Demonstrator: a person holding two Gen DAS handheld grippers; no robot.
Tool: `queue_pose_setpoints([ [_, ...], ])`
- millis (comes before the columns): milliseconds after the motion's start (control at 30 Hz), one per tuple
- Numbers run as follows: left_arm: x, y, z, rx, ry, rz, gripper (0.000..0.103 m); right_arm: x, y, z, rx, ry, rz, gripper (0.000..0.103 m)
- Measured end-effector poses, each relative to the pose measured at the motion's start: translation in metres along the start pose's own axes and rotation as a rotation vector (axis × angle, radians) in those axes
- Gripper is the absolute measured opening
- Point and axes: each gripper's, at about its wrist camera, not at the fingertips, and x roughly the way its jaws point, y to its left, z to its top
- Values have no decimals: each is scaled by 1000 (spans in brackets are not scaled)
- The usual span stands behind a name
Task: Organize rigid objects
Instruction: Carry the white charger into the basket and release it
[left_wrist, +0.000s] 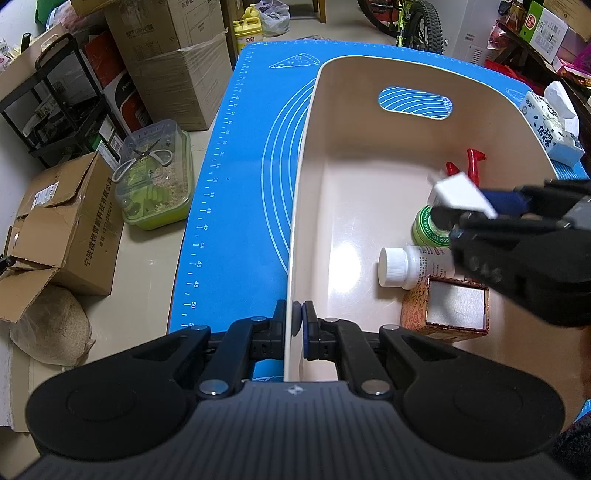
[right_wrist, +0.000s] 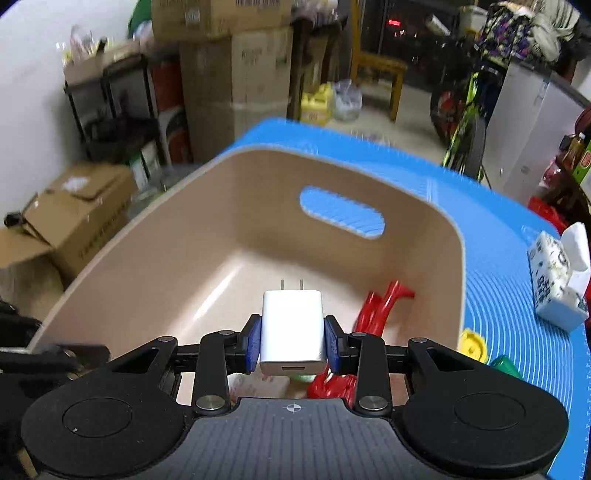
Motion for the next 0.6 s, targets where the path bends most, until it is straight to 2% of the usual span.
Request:
queue_pose_setpoints([
  [100,-1,0,0,1,-3,-2,9,9,0,-3,-3,51,-3,43],
  [300,0,-1,1,1,-2,1,9,12,0,-1,-3,75,-3,42],
  [433,0,-2,0,2,-1,3,9,-3,-8,-2,18,17,19,53],
  [600,-1,-2,0,3,-1,4,9,-36,-30,-4,42,-90,10,55],
])
